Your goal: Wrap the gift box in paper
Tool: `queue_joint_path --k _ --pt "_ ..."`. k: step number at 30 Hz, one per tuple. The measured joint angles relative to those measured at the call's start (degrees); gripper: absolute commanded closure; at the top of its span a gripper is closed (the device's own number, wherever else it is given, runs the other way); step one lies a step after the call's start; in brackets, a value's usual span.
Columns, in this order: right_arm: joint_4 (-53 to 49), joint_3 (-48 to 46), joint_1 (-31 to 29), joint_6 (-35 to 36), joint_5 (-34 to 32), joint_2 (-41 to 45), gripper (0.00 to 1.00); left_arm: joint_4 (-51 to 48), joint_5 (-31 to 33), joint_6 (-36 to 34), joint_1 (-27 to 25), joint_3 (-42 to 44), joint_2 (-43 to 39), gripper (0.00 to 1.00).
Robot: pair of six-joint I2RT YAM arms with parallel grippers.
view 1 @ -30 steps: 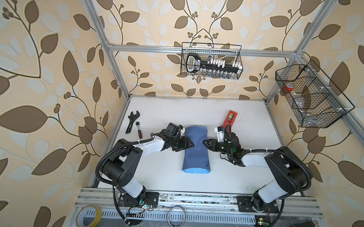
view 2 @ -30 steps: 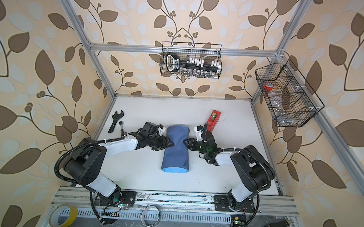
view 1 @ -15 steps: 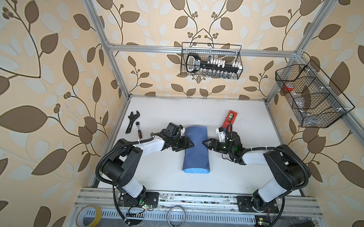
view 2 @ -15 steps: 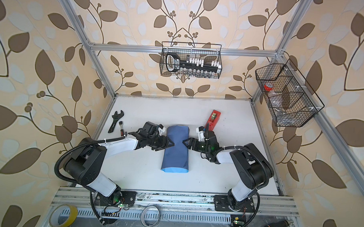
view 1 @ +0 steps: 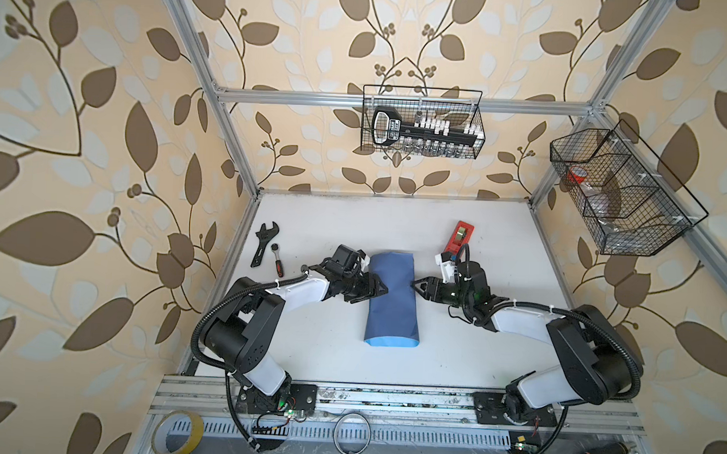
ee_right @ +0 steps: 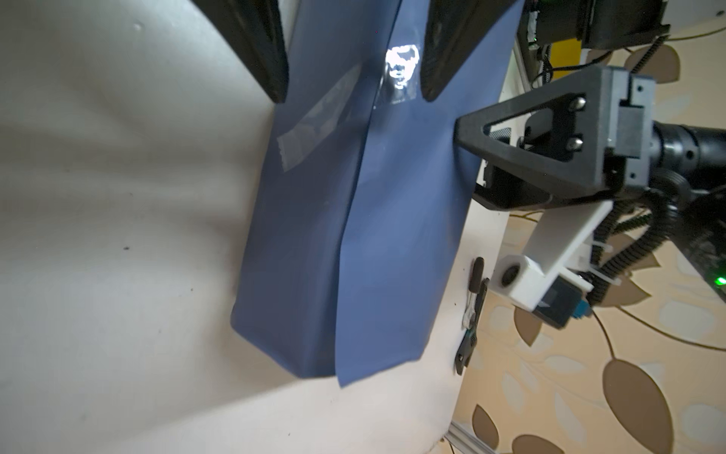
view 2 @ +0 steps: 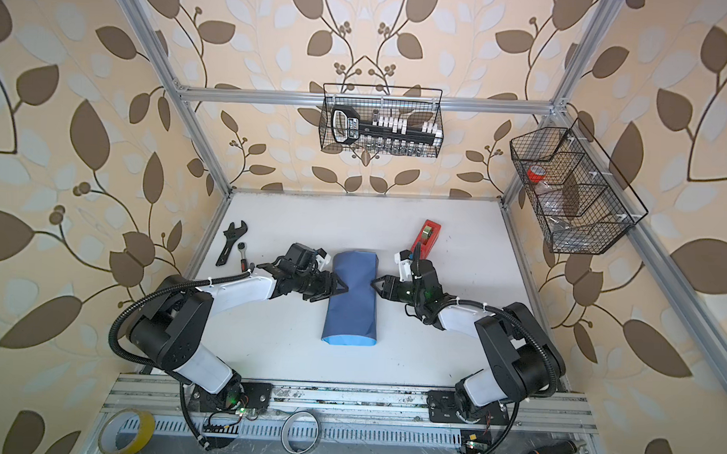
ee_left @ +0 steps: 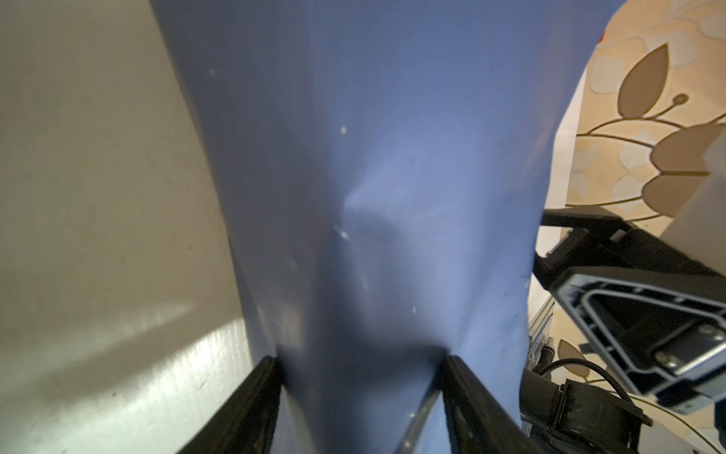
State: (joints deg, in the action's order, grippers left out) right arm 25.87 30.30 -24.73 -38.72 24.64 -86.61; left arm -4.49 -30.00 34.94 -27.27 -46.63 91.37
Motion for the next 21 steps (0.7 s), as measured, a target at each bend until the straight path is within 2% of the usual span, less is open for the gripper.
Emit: queue_joint_path --k 13,15,21 --pt "3.1 2.4 -0.9 0.2 1.8 -5.6 0.53 -0.2 0.0 0.0 0.0 -0.1 0.0 0.35" --pt "4.3 2.4 -1.0 -0.3 2.3 -6.3 0.51 -0.3 0.0 0.0 0.0 -0.2 0.0 0.35" --pt "7.2 2.4 -1.0 -2.7 4.3 -8.9 0.33 -0.7 0.0 0.0 0.0 -0.4 0.1 0.35"
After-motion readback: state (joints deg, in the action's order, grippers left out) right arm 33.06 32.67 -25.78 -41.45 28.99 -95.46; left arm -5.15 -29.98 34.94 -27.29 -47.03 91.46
